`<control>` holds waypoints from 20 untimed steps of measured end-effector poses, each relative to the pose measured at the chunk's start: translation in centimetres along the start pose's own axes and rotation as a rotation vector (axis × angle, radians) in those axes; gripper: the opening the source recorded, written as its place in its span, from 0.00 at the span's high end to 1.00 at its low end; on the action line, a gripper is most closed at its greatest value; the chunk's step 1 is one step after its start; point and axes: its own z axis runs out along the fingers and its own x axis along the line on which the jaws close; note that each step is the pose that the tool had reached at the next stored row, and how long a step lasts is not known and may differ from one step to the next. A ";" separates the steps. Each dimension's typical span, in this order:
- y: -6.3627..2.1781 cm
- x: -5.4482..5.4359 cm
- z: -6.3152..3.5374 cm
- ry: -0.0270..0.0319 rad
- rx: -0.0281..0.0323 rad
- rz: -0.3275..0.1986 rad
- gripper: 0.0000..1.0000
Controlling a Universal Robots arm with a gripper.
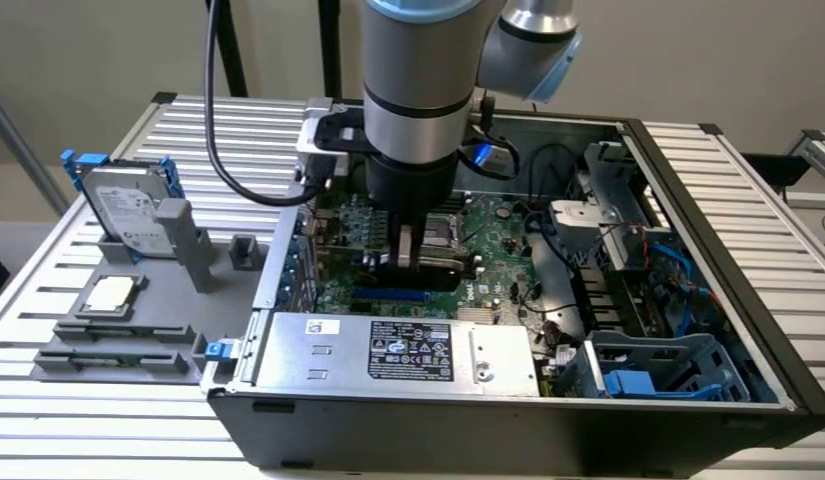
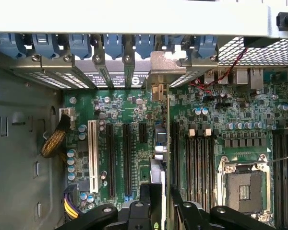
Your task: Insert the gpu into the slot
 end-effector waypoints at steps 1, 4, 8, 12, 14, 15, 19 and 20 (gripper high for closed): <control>0.01 0.0 0.04 0.0006 -0.0009 0.000 0.74; 0.08 0.0 0.18 0.0018 -0.0028 -0.002 0.74; 0.15 -0.1 0.34 0.0029 -0.0036 -0.002 0.74; 0.24 -0.1 0.45 0.0041 -0.0044 -0.002 0.74; 0.26 -0.2 0.52 0.0041 -0.0045 -0.002 0.74; 0.26 -0.2 0.55 0.0042 -0.0045 -0.002 0.74; 0.29 -0.3 0.66 0.0043 -0.0044 -0.002 0.74; 0.32 -0.3 0.70 0.0044 -0.0045 -0.002 0.74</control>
